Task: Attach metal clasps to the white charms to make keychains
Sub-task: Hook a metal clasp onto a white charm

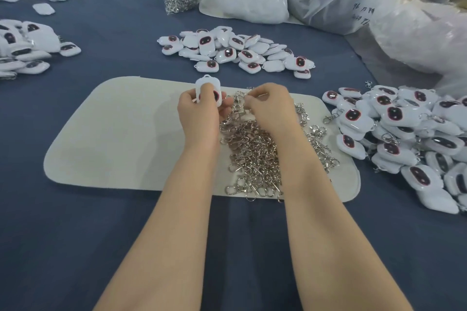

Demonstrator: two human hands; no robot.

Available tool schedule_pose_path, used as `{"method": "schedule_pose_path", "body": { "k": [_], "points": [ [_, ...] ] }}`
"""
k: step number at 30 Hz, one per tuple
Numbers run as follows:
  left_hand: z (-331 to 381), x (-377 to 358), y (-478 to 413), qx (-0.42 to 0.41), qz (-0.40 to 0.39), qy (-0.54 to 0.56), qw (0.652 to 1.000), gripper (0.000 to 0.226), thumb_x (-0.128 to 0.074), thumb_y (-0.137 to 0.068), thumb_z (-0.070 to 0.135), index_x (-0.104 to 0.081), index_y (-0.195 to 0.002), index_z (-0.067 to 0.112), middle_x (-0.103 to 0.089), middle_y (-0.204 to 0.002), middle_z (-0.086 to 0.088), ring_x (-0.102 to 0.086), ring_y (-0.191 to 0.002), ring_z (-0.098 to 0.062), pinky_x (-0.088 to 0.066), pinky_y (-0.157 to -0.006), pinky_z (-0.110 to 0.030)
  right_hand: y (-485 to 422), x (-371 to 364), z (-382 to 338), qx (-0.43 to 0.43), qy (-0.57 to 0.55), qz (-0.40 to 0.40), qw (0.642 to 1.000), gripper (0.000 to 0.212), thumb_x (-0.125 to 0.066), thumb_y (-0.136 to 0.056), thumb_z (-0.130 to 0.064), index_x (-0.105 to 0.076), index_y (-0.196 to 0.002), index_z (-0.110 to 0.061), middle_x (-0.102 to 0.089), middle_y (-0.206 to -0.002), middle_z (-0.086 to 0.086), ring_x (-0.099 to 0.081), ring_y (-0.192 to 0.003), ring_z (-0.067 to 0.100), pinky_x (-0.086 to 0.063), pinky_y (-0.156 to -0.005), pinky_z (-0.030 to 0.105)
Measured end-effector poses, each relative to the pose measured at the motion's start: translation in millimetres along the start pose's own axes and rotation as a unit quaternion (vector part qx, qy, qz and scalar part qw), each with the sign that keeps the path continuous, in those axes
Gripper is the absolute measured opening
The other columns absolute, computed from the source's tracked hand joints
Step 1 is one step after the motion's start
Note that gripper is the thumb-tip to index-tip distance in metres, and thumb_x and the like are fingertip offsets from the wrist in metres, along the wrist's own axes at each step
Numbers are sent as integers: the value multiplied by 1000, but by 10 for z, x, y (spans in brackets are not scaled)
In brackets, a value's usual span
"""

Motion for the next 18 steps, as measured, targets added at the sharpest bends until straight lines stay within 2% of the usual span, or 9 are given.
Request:
{"method": "schedule_pose_path", "body": {
  "k": [2,5,8,11,13,15,18],
  "points": [
    [5,-20,5,-4,-10,-5,1000,17,-48,-91,8,-49,-106,0,-66,-82,-8,-65,-54,-9,-50,-51,-18,-2,61,6,-12,-74,19,997,10,-59,-89,-15,-58,-84,-24,-70,-91,0,-64,-75,13,-45,-58,22],
    [3,-59,12,-19,-27,-44,999,20,-51,-90,8,-47,-108,1,-68,-83,-8,-66,-57,-8,-50,-52,-18,4,65,-20,-11,-137,1,991,11,-55,-93,-12,-62,-92,-21,-70,-81,-4,-60,-64,2,-43,-47,10],
    [-13,-57,6,-45,-28,-137,989,18,-59,-83,10,-49,-98,11,-63,-81,-2,-57,-57,-9,-45,-54,-24,16,48,-59,2,-162,-28,986,16,-53,-93,-8,-63,-97,-20,-68,-77,-9,-59,-63,1,-45,-53,10],
    [0,-66,4,-76,-43,-183,979,10,-63,-82,12,-57,-85,19,-58,-73,5,-51,-52,0,-42,-52,-17,25,44,-82,9,-164,-43,986,17,-54,-90,-8,-64,-95,-21,-70,-78,-9,-61,-65,0,-47,-61,16],
    [15,-93,15,-98,-54,-210,971,8,-67,-83,16,-62,-80,22,-61,-71,10,-55,-58,3,-47,-60,-19,32,46,-97,16,-162,-44,986,14,-57,-89,-9,-65,-93,-20,-70,-78,-8,-61,-63,0,-48,-60,15],
    [30,-125,34,-117,-62,-237,963,4,-67,-84,19,-65,-82,22,-65,-75,10,-61,-72,-5,-53,-72,-30,39,48,-113,25,-162,-41,986,11,-59,-89,-8,-65,-92,-17,-68,-78,-4,-61,-64,2,-47,-57,11],
    [42,-146,50,-132,-63,-250,957,4,-64,-87,17,-67,-84,19,-68,-82,8,-64,-84,-12,-52,-85,-35,37,43,-128,33,-151,-43,987,11,-59,-88,-8,-67,-92,-15,-68,-80,0,-61,-67,6,-47,-58,12]
  ]
}}
Point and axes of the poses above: each hand's wrist, its own y-axis away from the middle knuckle, its own x-axis out of the back of the hand, z = x × y, the point moved 6 cm from there along -y, towards the middle knuckle
